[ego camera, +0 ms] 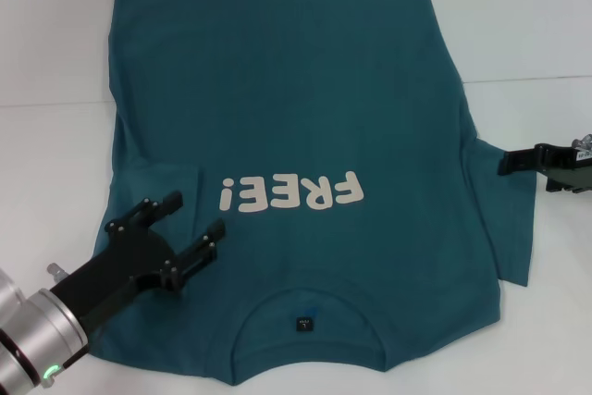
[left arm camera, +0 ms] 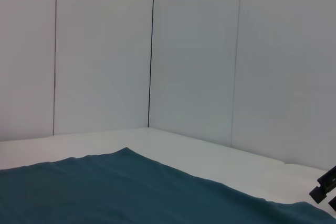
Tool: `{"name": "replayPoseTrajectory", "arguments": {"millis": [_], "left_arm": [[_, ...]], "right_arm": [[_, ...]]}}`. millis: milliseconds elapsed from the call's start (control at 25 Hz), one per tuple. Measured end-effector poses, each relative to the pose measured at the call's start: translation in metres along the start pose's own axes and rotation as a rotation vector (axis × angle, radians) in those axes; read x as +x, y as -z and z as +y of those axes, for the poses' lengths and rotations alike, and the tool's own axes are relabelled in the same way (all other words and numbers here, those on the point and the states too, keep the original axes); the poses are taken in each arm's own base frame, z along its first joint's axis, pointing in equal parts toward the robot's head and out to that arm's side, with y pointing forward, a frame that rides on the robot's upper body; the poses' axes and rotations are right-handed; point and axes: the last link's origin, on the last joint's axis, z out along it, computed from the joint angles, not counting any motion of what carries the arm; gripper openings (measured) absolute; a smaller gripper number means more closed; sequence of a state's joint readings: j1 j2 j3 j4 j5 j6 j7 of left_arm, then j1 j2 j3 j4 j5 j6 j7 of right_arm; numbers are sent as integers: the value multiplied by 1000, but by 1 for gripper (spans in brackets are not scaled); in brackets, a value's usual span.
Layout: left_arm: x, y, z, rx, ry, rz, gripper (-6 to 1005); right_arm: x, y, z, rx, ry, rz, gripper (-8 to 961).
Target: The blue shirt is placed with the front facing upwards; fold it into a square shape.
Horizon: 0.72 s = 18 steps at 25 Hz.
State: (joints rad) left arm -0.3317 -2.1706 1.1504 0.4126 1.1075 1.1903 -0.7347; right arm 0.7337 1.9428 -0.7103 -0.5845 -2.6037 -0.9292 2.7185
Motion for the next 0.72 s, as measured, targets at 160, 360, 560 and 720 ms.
{"name": "replayPoseTrajectory", "arguments": {"millis": [160, 360, 560, 720], "left_arm": [[0, -1, 0, -2, -1, 1, 720], [0, -1, 0, -2, -1, 1, 720], [1, -1, 0, -3, -1, 1, 720], [1, -1, 0, -3, -1, 1, 720]], "right_arm": [[2, -3, 2, -2, -4, -2, 896], [6, -7, 5, -4, -8, -4, 887], [9, -12, 8, -6, -13, -5, 877], [10, -14, 11, -28, -37, -11, 870]]}}
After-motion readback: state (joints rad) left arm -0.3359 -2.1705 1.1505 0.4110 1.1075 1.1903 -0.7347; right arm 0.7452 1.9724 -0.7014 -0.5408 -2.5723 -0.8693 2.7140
